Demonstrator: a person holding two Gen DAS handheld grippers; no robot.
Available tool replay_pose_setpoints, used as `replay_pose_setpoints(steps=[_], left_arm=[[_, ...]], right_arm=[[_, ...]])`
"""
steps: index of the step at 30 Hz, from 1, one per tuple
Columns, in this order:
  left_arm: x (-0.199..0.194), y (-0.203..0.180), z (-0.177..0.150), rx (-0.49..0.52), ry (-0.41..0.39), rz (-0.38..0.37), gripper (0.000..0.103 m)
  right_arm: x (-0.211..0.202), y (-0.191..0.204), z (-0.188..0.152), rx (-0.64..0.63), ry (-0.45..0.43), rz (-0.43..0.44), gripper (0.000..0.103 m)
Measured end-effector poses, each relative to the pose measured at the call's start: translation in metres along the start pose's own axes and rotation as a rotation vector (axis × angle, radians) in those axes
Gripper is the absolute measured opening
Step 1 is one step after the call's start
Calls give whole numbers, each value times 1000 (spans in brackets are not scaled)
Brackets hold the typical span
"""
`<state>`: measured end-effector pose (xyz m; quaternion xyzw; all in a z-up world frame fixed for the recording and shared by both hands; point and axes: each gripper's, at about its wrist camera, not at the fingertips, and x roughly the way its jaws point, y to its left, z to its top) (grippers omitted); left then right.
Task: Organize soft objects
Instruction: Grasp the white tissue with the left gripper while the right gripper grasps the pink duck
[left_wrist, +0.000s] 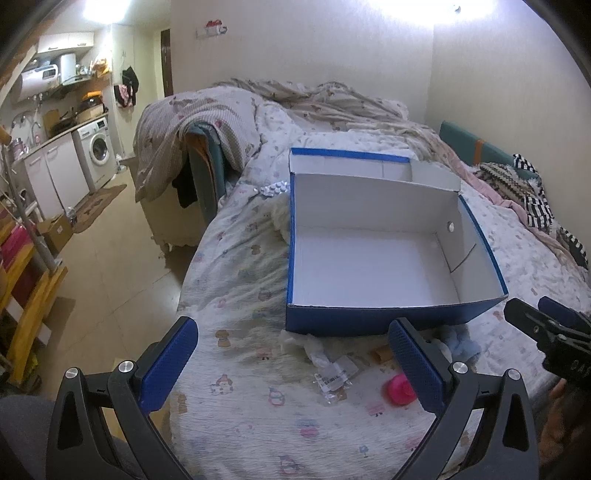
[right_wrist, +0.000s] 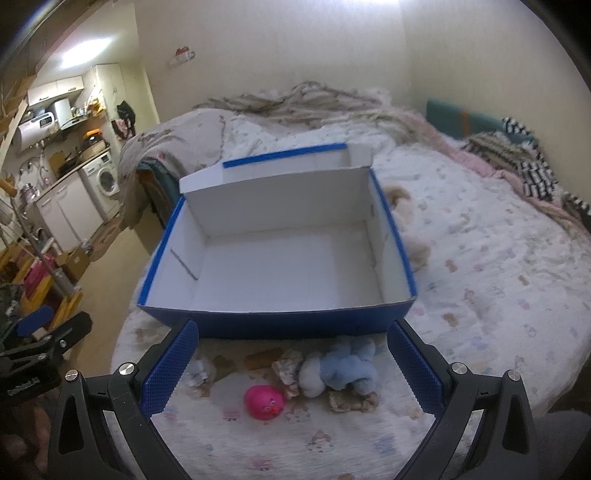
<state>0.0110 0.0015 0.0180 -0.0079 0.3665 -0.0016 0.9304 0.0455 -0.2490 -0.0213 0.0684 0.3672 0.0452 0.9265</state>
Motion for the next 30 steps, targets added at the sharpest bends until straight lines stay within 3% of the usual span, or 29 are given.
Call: replay_pose_setpoints(steps=[9, 14, 20, 23, 26, 28, 30], left_arm=[[39, 4, 21, 8, 176, -3, 103], [71, 13, 23, -41, 303, -15, 103], [112, 22, 14, -111, 459, -40, 103], [130, 22, 8, -124, 493, -37, 103], [150, 17, 0, -132, 531, -71, 93], [162, 14, -4, -133, 551, -80, 76], [174, 14, -9, -151, 577, -89, 67]], right_arm=[[35, -9, 22, 25, 196, 62, 103], [65, -15, 22, 45, 352, 109, 103], [92, -26, 15, 55, 418, 95, 103], [103, -33, 11, 69, 440, 87, 103], [111, -39, 4, 97, 456, 85, 103], [115, -43, 2, 119, 460, 88, 103], [118, -48, 1, 138, 464, 86, 103]])
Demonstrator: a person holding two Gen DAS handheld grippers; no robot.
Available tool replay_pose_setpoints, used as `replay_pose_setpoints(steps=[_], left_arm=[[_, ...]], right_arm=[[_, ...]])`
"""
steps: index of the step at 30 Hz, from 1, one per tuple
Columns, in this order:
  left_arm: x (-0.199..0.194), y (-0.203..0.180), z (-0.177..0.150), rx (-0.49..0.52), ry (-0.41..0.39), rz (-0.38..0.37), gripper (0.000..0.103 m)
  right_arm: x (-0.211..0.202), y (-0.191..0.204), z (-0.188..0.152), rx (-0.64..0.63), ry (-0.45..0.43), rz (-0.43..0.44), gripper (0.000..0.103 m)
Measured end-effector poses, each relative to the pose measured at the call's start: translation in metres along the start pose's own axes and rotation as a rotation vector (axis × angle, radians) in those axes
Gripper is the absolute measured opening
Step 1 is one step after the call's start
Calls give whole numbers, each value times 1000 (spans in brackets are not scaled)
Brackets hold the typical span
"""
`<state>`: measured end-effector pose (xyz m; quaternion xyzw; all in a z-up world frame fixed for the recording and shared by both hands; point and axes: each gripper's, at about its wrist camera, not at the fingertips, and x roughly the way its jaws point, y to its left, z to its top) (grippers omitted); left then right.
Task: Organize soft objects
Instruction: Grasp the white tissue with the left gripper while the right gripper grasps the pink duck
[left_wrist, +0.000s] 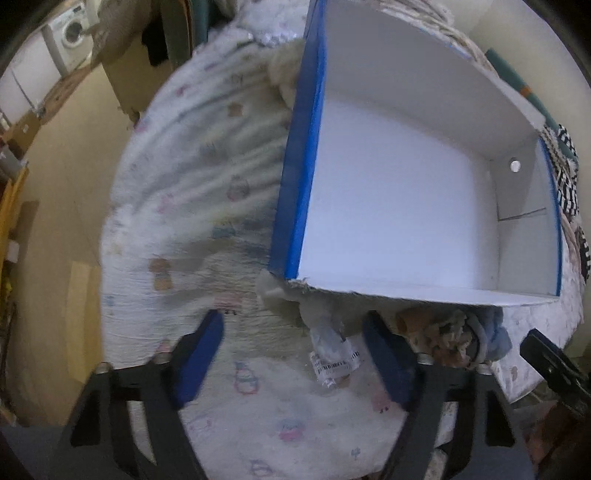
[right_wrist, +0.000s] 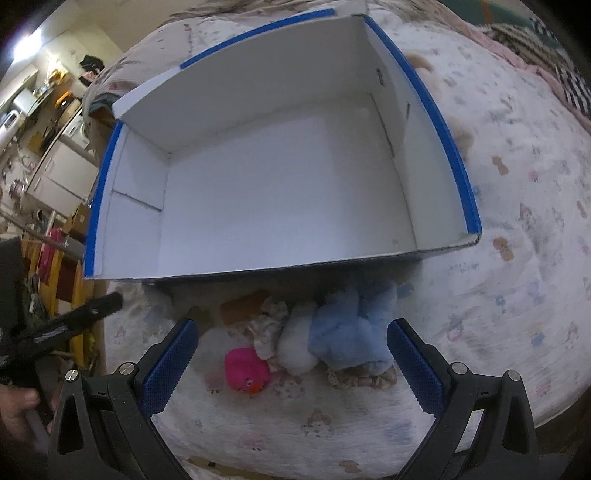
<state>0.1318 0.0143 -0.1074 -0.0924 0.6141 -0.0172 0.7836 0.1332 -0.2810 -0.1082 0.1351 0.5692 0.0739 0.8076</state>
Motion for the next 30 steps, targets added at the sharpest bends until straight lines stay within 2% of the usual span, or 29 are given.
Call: replay_pose_setpoints(steps=[5, 8, 10, 12, 17, 20, 22, 24, 27, 30], left_arm=[[26, 2, -2, -44, 78, -66, 58], [37, 1, -4, -52, 119, -96, 46], [43, 3, -7, -66, 146, -110, 21], [44, 5, -9, -76, 156, -110, 10], [19, 12, -13, -67, 89, -146, 8], [0, 23, -25, -56, 41, -115, 8], [-12, 31, -33, -57, 11, -86, 8], [-17, 41, -33, -54, -12, -55, 8], [-24, 51, -32, -58, -30, -27, 8], [-25, 54, -37, -62, -31, -16, 8]], right_arm=[[5, -5, 0, 10, -2, -19, 103], [10, -5, 0, 9, 11, -16, 103], [16, -3, 1, 13, 34, 5, 103], [20, -1, 2, 19, 51, 24, 103], [21, 5, 2, 8, 62, 59, 103], [20, 4, -1, 22, 77, 107, 103], [21, 3, -3, 33, 102, 152, 87], [24, 4, -6, 44, 136, 196, 80], [34, 9, -9, 52, 203, 244, 76], [48, 20, -14, 38, 279, 249, 55]])
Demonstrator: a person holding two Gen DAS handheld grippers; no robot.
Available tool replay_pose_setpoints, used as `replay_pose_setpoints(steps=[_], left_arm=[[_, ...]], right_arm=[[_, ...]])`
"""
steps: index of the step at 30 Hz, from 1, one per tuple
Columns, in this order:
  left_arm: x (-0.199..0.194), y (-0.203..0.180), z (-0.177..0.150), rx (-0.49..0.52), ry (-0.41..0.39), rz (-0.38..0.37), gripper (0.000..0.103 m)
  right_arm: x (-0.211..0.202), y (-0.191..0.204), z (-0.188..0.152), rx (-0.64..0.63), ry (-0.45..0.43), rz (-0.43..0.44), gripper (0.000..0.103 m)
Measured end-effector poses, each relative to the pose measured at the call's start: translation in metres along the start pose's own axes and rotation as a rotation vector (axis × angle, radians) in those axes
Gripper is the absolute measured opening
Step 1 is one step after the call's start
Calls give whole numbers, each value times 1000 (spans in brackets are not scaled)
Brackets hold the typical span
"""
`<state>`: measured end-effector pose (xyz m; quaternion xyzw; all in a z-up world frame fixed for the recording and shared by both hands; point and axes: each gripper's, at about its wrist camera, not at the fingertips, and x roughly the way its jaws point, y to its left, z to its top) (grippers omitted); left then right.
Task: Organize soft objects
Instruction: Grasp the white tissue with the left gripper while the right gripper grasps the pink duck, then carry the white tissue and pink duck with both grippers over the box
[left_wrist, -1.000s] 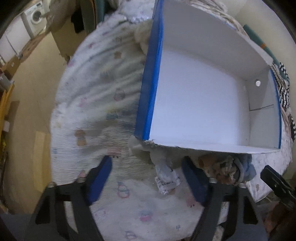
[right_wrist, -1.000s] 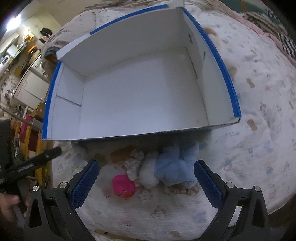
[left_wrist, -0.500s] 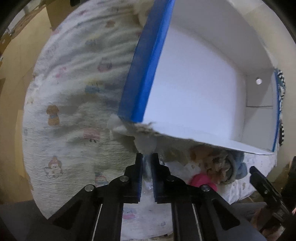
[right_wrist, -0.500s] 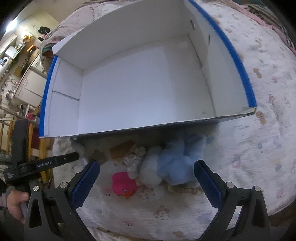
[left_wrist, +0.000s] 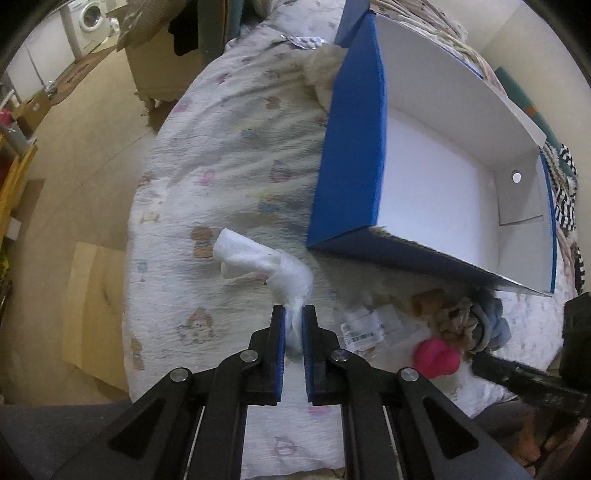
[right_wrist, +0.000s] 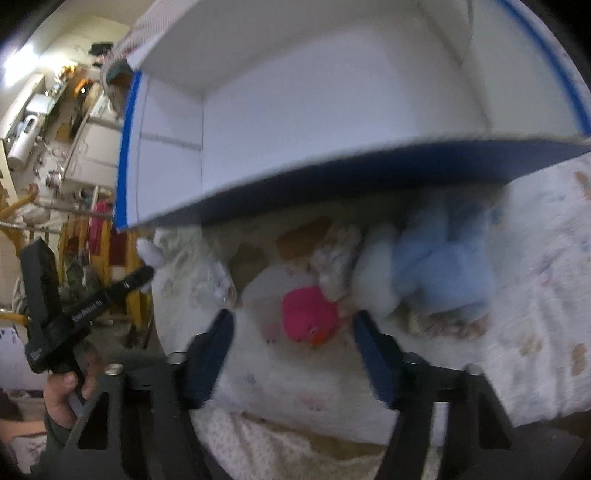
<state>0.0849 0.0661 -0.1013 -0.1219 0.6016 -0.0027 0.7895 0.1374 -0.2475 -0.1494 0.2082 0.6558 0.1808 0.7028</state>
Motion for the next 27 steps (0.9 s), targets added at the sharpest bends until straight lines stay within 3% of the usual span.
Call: replay_pose_setpoints(steps=[3, 11, 13, 17, 27], left_arm=[[-1, 0, 4, 2, -2, 3, 8], [4, -12, 5, 27, -13, 35, 8], [4, -14, 6, 26, -14, 39, 8], [4, -10, 6, 4, -18, 51, 8], [-2, -9, 4, 16, -58, 104, 8]], right_arm=[[16, 0, -6, 1, 65, -20, 54], [44, 11, -5, -69, 97, -150, 49], [50, 10, -6, -87, 107, -202, 40], [49, 15, -10, -119, 91, -212, 39], [30, 24, -16, -163, 53, -135, 39]])
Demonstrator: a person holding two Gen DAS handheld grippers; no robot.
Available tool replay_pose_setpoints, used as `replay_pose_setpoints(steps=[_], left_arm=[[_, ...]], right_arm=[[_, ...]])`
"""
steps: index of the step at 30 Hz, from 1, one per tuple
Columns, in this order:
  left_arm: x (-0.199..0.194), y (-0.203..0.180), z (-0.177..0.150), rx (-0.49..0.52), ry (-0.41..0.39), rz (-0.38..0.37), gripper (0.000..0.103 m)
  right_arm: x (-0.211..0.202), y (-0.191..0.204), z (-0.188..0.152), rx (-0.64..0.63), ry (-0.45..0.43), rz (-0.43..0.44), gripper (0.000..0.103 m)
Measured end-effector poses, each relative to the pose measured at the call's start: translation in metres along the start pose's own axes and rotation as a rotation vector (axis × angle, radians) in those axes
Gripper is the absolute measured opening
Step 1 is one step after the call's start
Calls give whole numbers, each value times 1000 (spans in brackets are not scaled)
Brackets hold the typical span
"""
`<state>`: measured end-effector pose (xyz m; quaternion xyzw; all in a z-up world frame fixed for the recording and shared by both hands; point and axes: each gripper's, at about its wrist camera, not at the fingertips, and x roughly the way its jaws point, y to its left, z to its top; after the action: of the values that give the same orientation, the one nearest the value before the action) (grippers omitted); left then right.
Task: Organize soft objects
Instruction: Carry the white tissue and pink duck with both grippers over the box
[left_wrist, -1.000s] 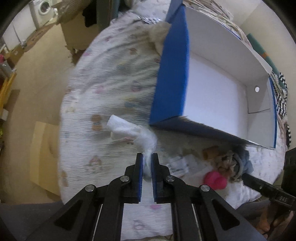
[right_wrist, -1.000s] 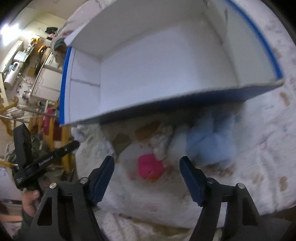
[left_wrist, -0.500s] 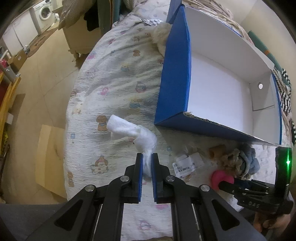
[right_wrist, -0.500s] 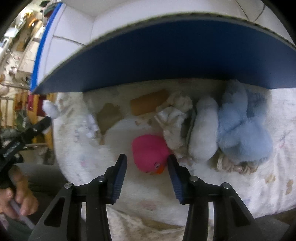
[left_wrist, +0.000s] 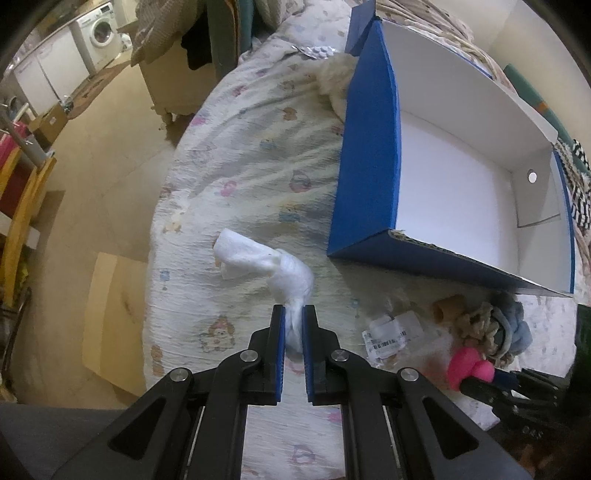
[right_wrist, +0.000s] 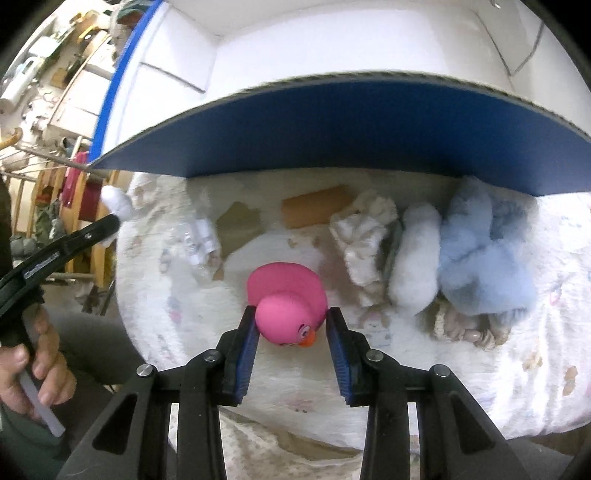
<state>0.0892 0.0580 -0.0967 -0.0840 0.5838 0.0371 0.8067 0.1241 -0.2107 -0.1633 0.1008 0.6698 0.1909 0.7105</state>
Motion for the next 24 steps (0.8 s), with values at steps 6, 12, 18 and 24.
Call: replay_pose_setpoints(steps=[6, 12, 18, 24], left_arm=[[-17, 7, -1, -19, -80, 47, 8], [-47, 16, -1, -59, -209, 84, 8], [-73, 12, -4, -53, -322, 85, 8], [-93, -5, -1, -15, -440, 84, 8]], right_arm=[[-10, 15, -5, -62, -32, 34, 39], [-34, 34, -8, -138, -129, 99, 39], [-70, 48, -12, -204, -291, 148, 39], [-106, 42, -11, -196, -462, 63, 38]])
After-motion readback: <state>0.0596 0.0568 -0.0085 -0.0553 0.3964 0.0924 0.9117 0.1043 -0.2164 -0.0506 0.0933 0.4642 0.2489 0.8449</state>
